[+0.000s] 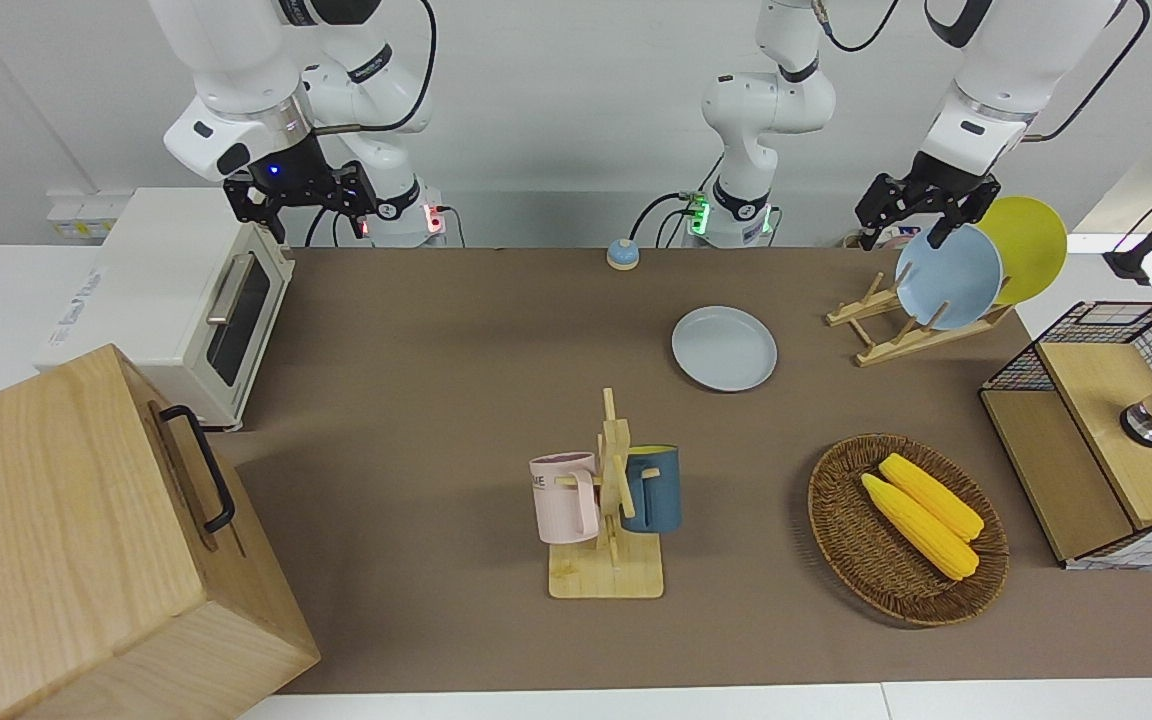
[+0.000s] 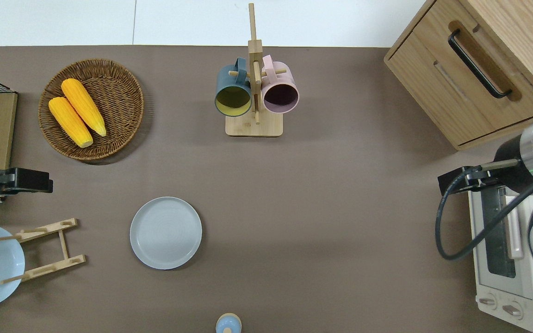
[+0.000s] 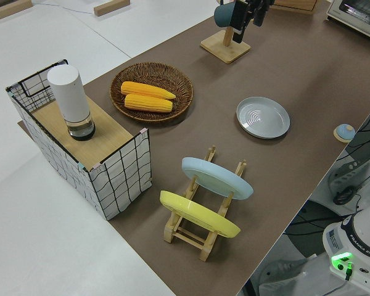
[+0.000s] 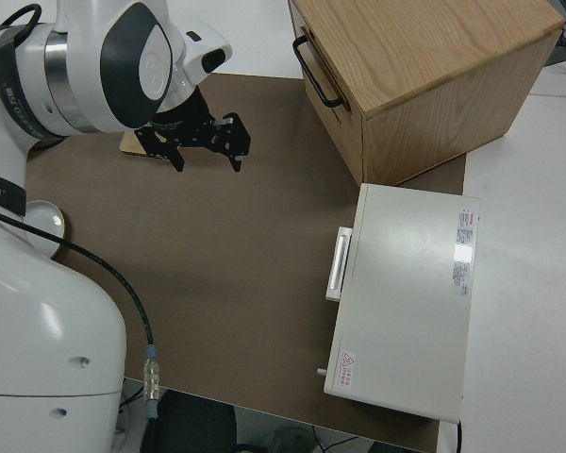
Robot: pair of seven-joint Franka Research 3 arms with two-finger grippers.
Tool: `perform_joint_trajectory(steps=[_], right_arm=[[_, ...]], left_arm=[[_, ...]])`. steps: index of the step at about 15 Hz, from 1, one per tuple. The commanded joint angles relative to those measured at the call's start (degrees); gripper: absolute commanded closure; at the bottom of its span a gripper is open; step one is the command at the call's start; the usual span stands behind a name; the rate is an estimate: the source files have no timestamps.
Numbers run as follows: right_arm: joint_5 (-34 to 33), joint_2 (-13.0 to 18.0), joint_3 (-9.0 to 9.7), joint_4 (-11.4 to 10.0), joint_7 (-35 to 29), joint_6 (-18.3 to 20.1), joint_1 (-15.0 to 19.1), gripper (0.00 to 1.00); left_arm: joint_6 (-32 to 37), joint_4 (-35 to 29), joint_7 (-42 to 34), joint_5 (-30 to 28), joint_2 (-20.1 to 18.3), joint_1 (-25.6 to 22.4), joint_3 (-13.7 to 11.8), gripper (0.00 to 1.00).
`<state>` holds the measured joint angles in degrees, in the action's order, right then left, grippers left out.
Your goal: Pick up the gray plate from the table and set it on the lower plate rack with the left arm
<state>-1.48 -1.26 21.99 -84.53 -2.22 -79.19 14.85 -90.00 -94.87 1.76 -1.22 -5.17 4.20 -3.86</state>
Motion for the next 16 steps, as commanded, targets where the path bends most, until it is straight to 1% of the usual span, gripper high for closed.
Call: perform_joint_trajectory(steps=[1,10,11,12,13,14,15,16], right_arm=[[-0.3,0.2,1.13,0.4,-0.7,0.6,1.3,0.017],[-0.3,0.1,1.21,0.4,-0.7,0.6,1.3,0.017],[-0.3,0.1,1.21,0.4,-0.7,0.6,1.3,0.017],[-0.3,0.1,1.21,0.4,-0.7,0.6,1.3,0.017],[-0.3,0.1,1.13,0.4,-0.7,0.6,1.3,0.017],[-0.3,0.1,1.13,0.4,-0.7,0.6,1.3,0.017],[-0.3,0.1,1.12,0.4,-0.7,0.6,1.3,0.017],[-0.3,0.1,1.21,0.4,-0.7,0.6,1.3,0.017]], left_arm=[[-0.5,-0.6,0.4,-0.7,0.0,-0.2,-0.1,0.00],[-0.6,-1.7,0.7,-0.8,-0.1,-0.2,-0.1,0.00],[-1.2,-3.0,0.7,-0.9,-0.3,-0.2,-0.1,0.00],[-3.0,-5.6,0.9,-1.1,-0.8,-0.1,-0.1,0.00],[-5.1,-8.0,2.0,-2.5,-1.3,-0.1,-0.1,0.00],[-8.2,-11.8,2.4,-4.1,-2.4,-0.2,-0.3,0.00],[-12.9,-17.1,2.4,-5.3,-4.2,-0.2,-0.4,0.00],[-16.1,-20.6,2.5,-5.4,-5.4,-0.2,-0.3,0.00]])
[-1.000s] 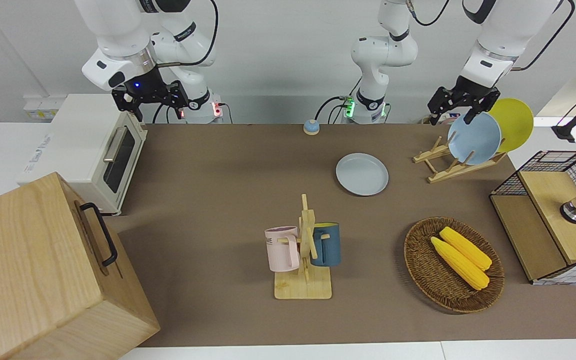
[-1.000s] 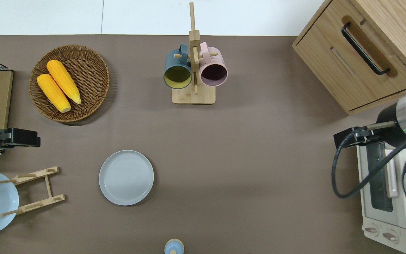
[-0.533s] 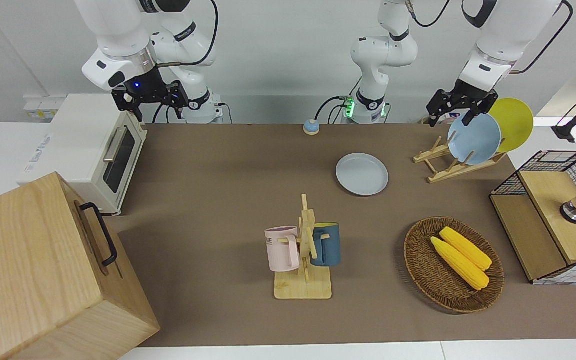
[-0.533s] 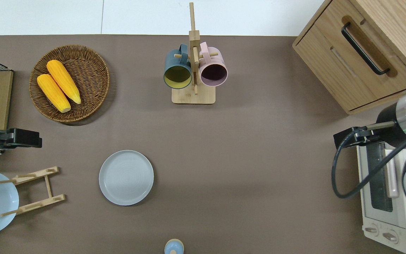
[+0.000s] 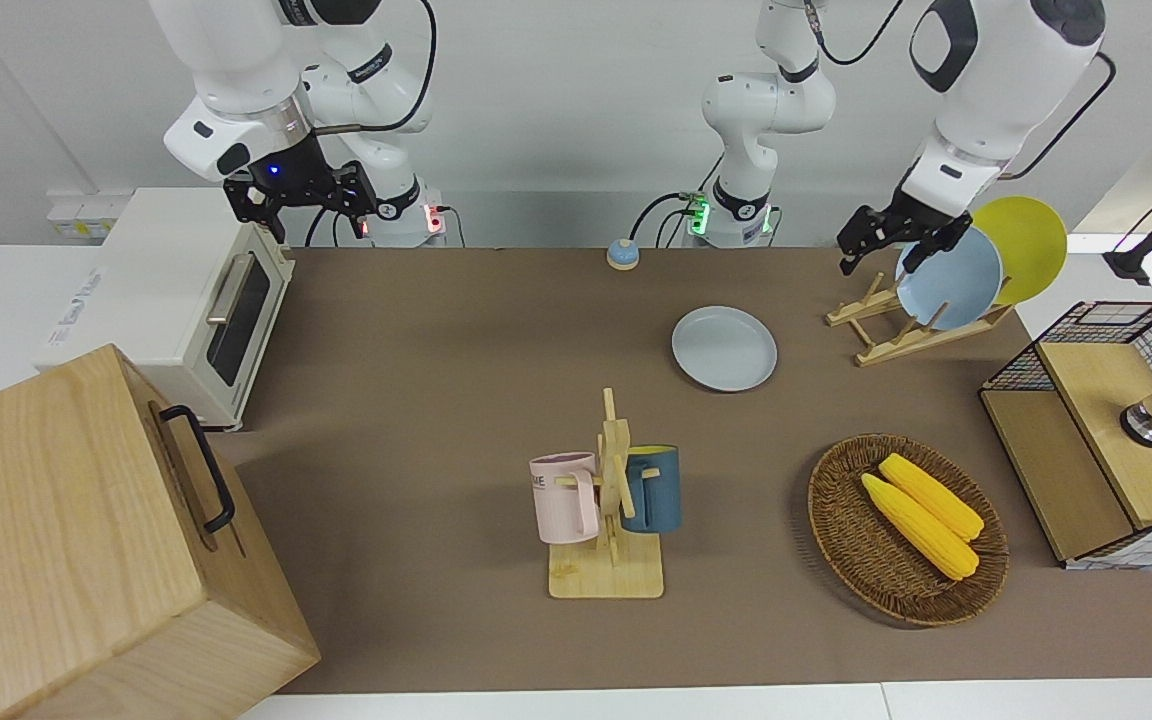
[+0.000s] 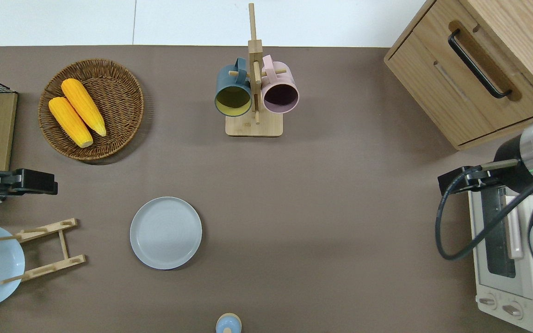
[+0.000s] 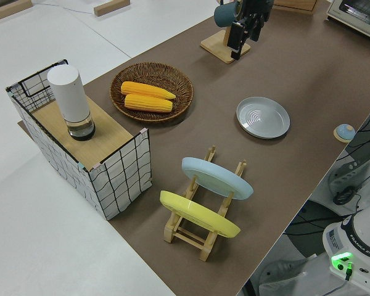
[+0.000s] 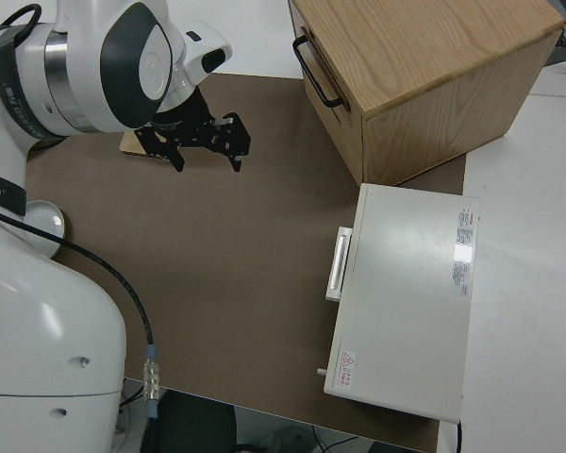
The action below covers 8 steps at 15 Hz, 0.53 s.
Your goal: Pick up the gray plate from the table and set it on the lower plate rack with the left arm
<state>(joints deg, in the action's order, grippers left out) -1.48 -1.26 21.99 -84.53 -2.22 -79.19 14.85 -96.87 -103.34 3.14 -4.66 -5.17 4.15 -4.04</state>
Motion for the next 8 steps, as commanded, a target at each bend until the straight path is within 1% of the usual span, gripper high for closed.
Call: perform_joint_trajectory(steps=[1,4,8], right_arm=[[-0.3,0.1,1.21,0.4,-0.7,0.6,1.3,0.017],[-0.3,0.1,1.21,0.3,-0.7,0.6,1.3,0.017],[-0.3,0.1,1.13,0.4,-0.7,0.6,1.3,0.017]], left_arm=[[-11.4,-15.2,1.0,-1.9,-6.2,-0.1,-0.1,0.00],[-19.1,-27.1,1.0,-2.0,-9.6,0.5,-0.1,0.00],[-28.1,-36.6,2.1,-2.9,-9.8,1.3,0.2,0.00]])
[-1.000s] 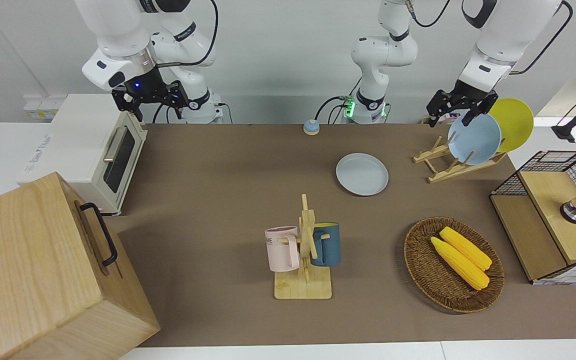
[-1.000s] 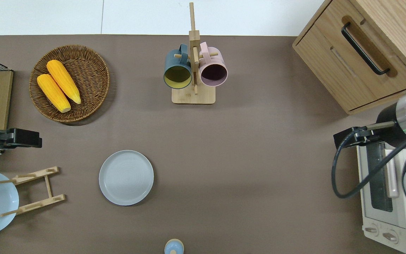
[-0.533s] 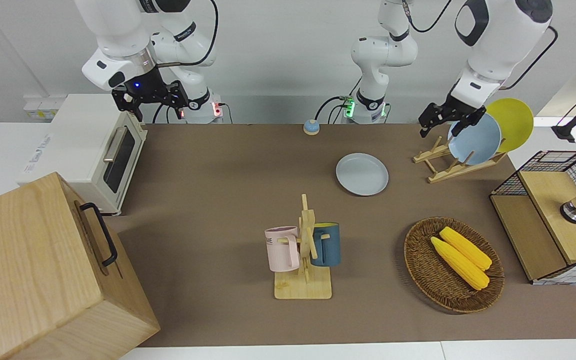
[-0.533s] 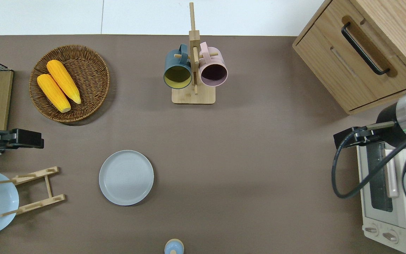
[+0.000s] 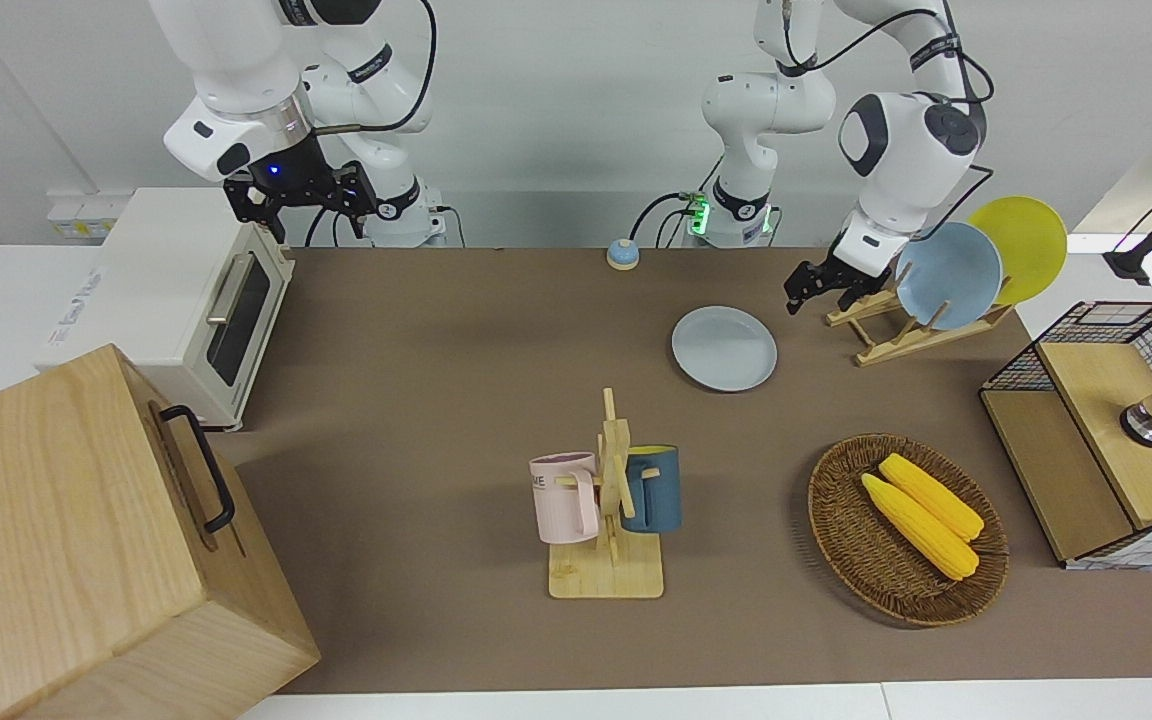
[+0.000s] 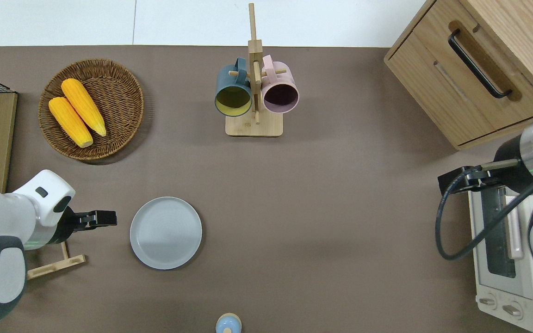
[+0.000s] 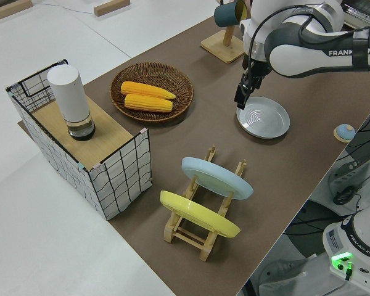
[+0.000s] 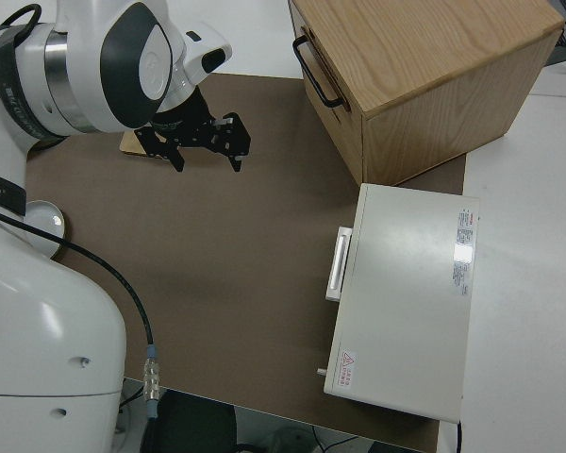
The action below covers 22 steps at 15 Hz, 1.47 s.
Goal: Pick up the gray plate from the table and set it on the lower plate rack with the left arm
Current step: 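Move the left gripper to the near edge of the gray plate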
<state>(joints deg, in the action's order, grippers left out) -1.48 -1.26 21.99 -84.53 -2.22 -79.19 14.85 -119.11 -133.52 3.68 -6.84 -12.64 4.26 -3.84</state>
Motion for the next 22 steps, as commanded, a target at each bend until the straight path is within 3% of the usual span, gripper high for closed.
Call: perform_joint_trajectory(steps=[1,6,14,16,17,18,19,20,22], right_arm=[[-0.3,0.1,1.13,0.4,-0.7,0.6,1.3,0.017],[-0.3,0.1,1.13,0.4,-0.7,0.6,1.3,0.017],[-0.3,0.1,1.21,0.4,-0.7,0.6,1.3,0.017],[-0.3,0.1,1.21,0.4,-0.7,0.6,1.3,0.017],[-0.3,0.1,1.13,0.4,-0.7,0.6,1.3,0.017],[-0.3,0.1,1.21,0.4,-0.7,0.6,1.3,0.017],[-0.3,0.1,1.13,0.4,-0.7,0.6,1.3,0.017],[-0.3,0.1,1.21,0.4,-0.7,0.7,1.3,0.017],[-0.3,0.1,1.13,0.4,-0.7,0.6,1.3,0.017]], left_arm=[[-8.2,-8.1,2.4,-1.6,-1.9,1.4,0.1,0.00],[-15.7,-11.3,3.6,-3.2,3.1,2.2,1.5,0.00],[-19.6,-11.6,5.0,-3.2,8.4,2.9,1.4,0.01],[-19.6,-11.6,5.5,-3.1,8.4,3.6,1.4,0.20],[-19.6,-11.6,5.8,-3.1,8.4,3.6,1.4,0.45],[-19.6,-11.6,6.8,-3.1,8.5,3.6,1.4,0.63],[-19.5,-11.6,7.6,-3.1,8.5,3.6,1.4,0.92],[-19.6,-11.6,7.7,-3.0,8.6,3.6,1.4,1.00],[-19.6,-11.6,7.7,-2.7,9.0,3.6,1.4,1.00]])
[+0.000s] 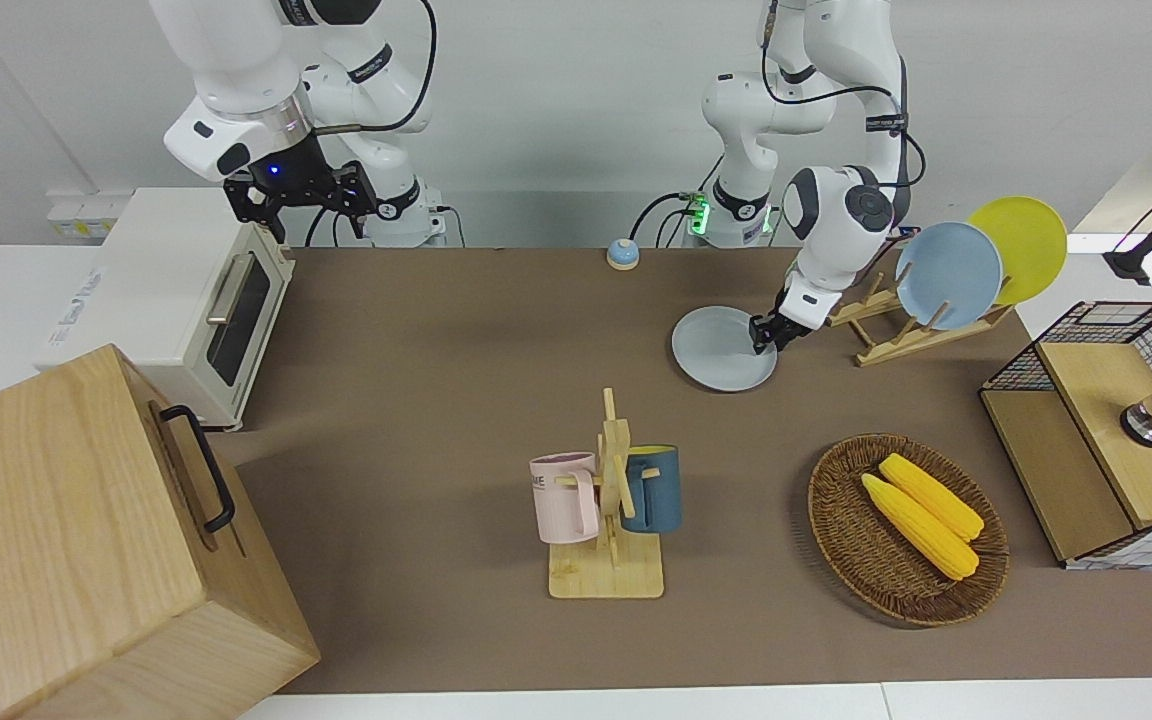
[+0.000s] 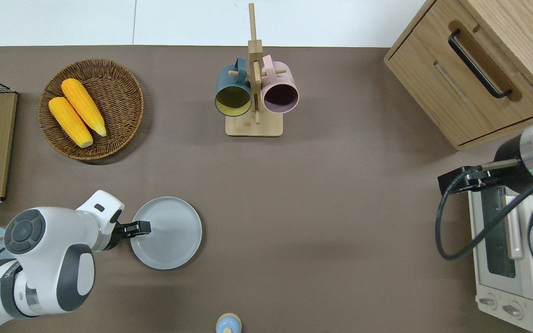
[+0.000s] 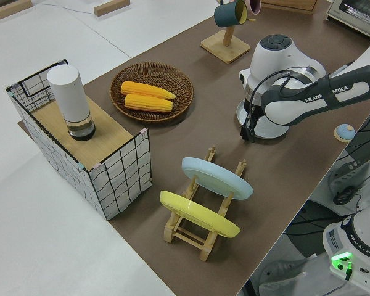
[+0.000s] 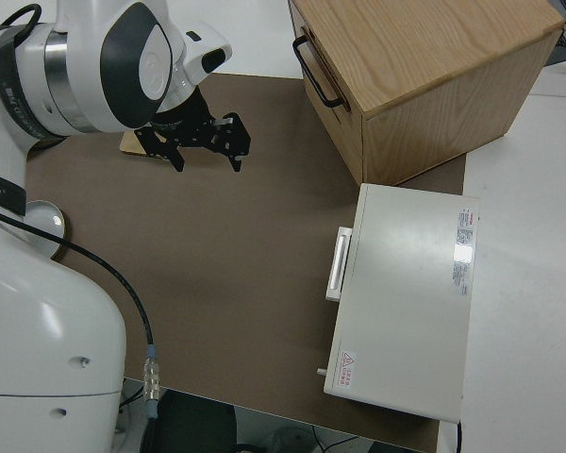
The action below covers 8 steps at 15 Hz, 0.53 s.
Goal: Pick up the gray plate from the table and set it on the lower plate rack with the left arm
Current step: 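Move the left gripper to the near edge of the gray plate, then close the left gripper on the gray plate's rim and tilt it up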
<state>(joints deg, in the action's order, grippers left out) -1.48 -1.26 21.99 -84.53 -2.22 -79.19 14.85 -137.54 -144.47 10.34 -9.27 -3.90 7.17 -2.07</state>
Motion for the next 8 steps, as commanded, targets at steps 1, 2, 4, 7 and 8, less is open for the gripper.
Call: perform_joint_trajectory(steps=[1,2,4,7,8], right_arm=[[-0.3,0.1,1.21,0.4,-0.7,0.6,1.3,0.017],[-0.3,0.2,1.21,0.3,-0.7,0.6,1.3,0.017],[-0.3,0.1,1.13,0.3,-0.7,0.6,1.3,0.017],[-0.3,0.1,1.21,0.4,-0.7,0.6,1.3,0.017],[-0.3,0.1,1.13,0.4,-0.7,0.7,1.3,0.017]], left_arm=[[-1.2,-0.6,1.0,-0.2,0.4,0.8,-0.4,1.00],[-1.2,-0.6,1.0,-0.2,0.4,0.8,-0.4,1.00],[-1.2,-0.6,1.1,-0.1,0.5,0.8,-0.4,1.00],[-1.2,-0.5,1.0,0.1,0.5,0.7,-0.4,1.00],[-1.2,-0.5,1.0,0.1,0.5,0.7,-0.4,1.00]])
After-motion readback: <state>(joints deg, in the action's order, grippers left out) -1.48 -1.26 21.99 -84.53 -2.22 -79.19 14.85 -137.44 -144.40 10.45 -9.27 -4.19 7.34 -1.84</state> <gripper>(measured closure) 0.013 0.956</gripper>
